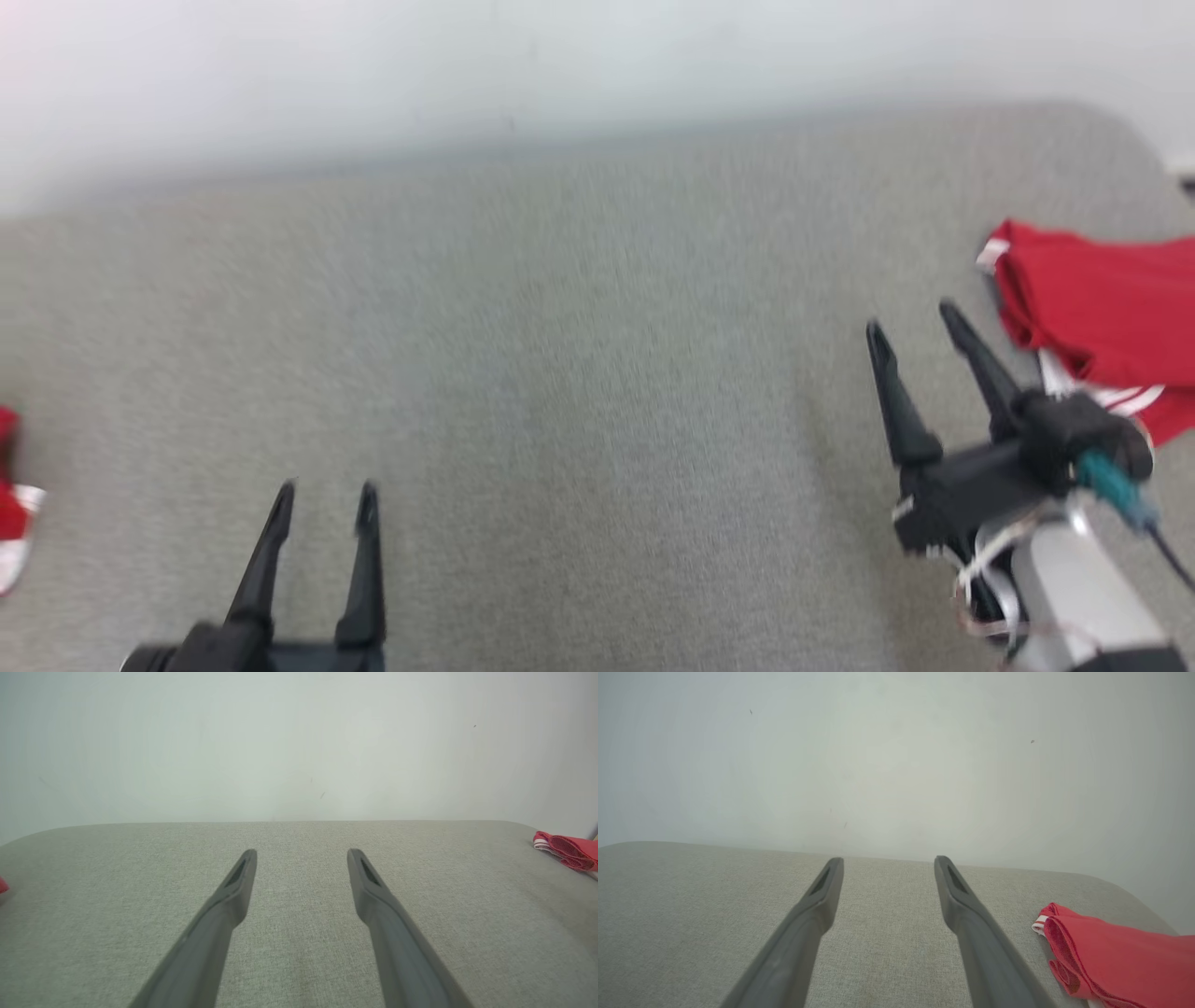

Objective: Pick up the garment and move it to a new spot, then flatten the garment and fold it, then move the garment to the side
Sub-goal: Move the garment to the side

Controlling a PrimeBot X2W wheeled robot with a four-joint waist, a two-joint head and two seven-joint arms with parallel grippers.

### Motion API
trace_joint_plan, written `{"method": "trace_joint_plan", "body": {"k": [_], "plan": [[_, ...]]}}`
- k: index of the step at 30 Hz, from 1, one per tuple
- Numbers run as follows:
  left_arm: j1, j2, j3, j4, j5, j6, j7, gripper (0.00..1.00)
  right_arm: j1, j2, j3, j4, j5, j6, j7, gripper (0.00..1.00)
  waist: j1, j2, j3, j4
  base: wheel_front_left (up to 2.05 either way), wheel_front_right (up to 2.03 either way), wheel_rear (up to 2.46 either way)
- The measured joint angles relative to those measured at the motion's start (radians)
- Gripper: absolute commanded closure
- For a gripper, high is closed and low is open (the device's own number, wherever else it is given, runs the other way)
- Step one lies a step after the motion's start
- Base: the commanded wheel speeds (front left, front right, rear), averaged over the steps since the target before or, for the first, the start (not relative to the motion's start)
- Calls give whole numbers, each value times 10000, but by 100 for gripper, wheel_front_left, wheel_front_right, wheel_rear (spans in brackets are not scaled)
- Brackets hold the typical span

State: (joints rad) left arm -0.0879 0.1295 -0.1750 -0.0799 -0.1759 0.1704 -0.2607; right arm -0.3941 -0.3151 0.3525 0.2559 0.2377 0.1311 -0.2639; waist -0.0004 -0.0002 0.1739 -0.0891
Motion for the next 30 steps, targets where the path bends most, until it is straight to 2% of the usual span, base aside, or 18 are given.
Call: {"method": "trace_joint_plan", "body": {"k": [4,10,13,18,30], "plan": [[808,6,424,-412,198,-13,0,0,1151,430,-535,-922,-221,0,0,0,-1,-1,-768,109,0,0,0],[1617,-174,986,-654,341,-209,-2,0,2566,685,-1135,-1812,-500,0,0,0,0,-1,-1657,205,0,0,0],[1945,-240,1185,-792,453,-487,0,0,3161,734,-1239,-2146,-573,0,-2,0,1,-1,-1981,225,0,0,0],[2408,-322,1313,-880,731,-995,-2,0,4060,802,-1484,-2462,-654,0,-2,0,3,-1,-2366,243,0,0,0],[2915,-690,1783,-715,813,-1580,-2,0,4803,855,-1425,-2552,-717,0,0,0,3,1,-2666,217,0,0,0]]}}
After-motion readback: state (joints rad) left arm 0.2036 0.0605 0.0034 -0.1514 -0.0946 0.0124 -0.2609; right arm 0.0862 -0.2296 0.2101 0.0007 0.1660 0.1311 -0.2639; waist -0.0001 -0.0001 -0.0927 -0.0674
